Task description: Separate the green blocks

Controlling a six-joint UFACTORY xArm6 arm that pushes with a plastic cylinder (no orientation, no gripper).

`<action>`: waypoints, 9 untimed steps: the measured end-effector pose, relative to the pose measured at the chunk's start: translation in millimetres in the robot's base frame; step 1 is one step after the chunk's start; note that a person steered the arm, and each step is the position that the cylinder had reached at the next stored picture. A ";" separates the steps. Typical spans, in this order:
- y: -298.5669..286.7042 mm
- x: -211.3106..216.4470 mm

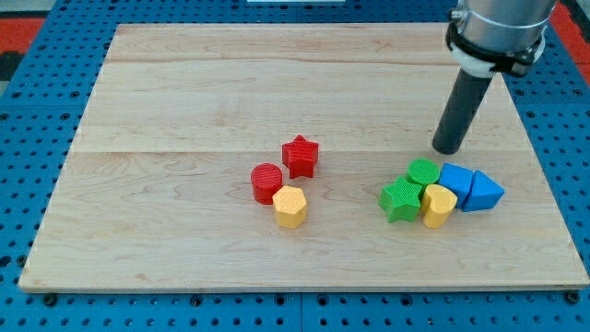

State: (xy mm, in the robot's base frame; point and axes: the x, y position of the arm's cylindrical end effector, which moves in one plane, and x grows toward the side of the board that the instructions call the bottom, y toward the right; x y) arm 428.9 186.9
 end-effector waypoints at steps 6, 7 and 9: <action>-113.3 58.6; -86.4 49.7; -98.0 67.5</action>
State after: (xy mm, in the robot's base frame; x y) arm 496.4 89.0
